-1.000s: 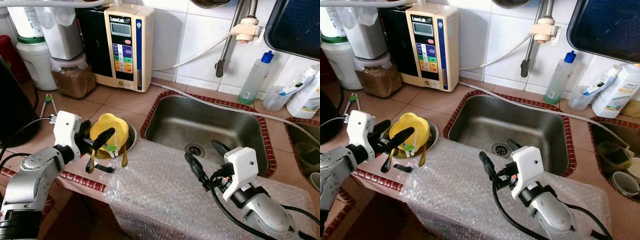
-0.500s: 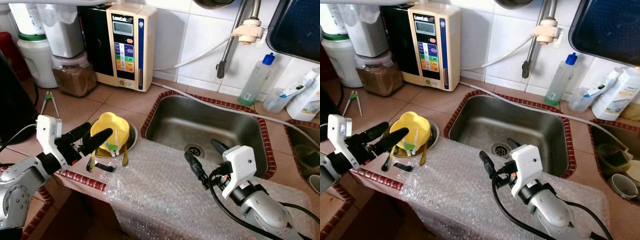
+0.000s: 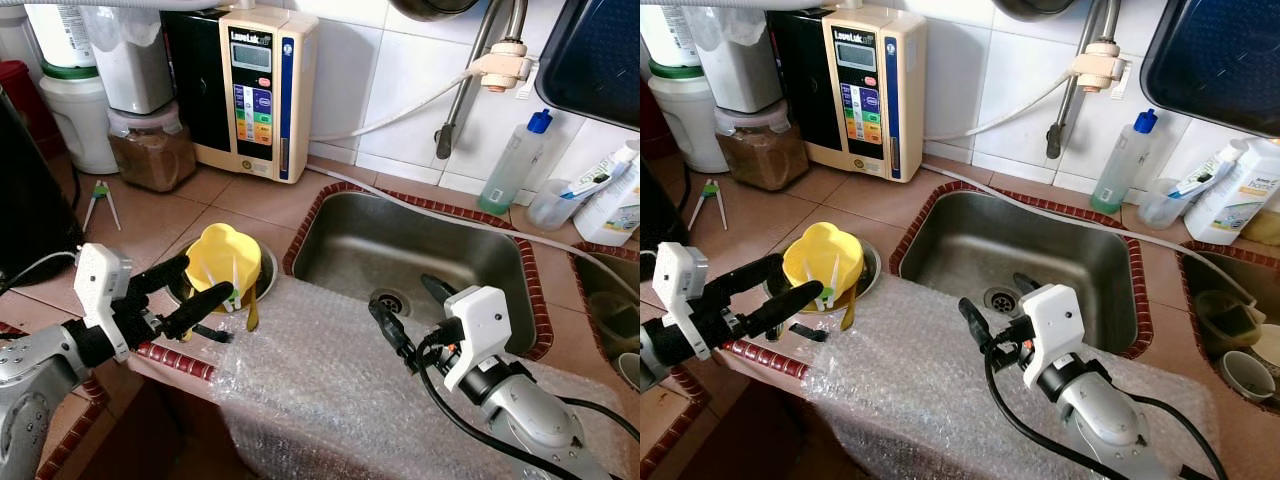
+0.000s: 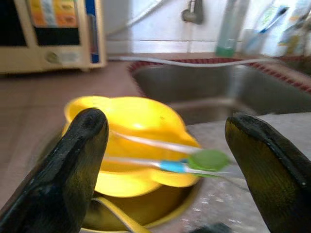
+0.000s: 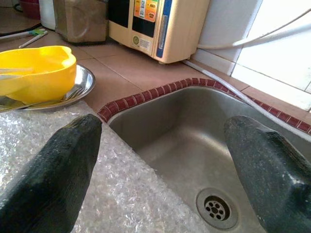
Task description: Kitchen organization
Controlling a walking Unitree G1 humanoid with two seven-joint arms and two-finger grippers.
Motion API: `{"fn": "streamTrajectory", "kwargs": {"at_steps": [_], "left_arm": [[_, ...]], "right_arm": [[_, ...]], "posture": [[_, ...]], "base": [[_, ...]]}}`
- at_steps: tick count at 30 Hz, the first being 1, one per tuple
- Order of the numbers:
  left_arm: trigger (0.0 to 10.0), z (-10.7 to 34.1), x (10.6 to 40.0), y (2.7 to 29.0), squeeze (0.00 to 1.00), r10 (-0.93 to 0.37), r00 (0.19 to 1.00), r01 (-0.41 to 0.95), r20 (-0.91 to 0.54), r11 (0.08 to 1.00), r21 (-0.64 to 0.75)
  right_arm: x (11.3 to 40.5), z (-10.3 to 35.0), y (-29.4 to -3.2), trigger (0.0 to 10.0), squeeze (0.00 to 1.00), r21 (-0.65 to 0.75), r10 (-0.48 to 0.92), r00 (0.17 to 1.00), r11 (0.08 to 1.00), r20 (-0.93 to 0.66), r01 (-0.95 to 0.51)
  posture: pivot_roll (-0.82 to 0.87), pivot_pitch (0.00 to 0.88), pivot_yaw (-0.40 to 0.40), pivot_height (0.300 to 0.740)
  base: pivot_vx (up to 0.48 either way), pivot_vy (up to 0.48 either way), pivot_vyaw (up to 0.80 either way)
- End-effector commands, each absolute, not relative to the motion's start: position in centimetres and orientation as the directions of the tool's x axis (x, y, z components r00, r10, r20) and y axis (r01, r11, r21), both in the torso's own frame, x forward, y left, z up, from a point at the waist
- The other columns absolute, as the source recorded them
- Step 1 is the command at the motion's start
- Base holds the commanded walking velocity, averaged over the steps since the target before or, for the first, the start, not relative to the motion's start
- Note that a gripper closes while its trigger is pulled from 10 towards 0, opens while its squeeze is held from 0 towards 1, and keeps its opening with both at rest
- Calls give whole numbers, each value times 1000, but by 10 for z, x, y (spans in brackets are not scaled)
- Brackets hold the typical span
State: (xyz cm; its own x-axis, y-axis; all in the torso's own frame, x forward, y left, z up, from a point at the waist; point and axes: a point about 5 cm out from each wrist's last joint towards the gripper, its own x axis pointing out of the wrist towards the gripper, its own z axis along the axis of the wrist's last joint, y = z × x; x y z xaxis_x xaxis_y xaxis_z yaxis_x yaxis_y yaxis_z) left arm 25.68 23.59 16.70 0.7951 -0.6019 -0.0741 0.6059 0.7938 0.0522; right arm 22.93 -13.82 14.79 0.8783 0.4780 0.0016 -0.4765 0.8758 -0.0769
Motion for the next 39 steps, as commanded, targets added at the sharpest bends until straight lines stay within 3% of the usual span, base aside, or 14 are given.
{"fn": "streamTrajectory", "kwargs": {"at_steps": [1,2,3,9,21,39], "left_arm": [[10000,169,261,230,82,-577,815,578,-57,803,144],[10000,170,261,229,82,-565,823,565,-48,809,163],[10000,171,262,225,0,-558,829,553,-18,815,172],[10000,162,251,211,0,-644,764,642,-41,753,144],[10000,161,248,215,0,-705,706,708,-69,705,41],[10000,154,244,196,0,-763,638,765,-105,614,195]], "right_arm": [[231,150,-142,10000,0,-90,463,886,883,8,-460],[231,150,-143,10000,0,-91,462,887,884,9,-459],[231,150,-143,10000,0,-91,459,888,885,10,-456],[231,148,-145,10000,0,-94,450,893,889,6,-448],[234,148,-148,10000,0,-105,456,890,885,2,-453],[234,149,-150,10000,0,-111,443,896,891,4,-440]], "posture": [[186,0,-77,740],[184,0,-76,740],[180,0,-78,740],[177,0,-82,740],[178,0,-97,740],[164,0,-101,740]], "base": [[0,0,0],[0,0,0],[0,0,0],[0,0,0],[0,0,0],[0,0,0]]}}
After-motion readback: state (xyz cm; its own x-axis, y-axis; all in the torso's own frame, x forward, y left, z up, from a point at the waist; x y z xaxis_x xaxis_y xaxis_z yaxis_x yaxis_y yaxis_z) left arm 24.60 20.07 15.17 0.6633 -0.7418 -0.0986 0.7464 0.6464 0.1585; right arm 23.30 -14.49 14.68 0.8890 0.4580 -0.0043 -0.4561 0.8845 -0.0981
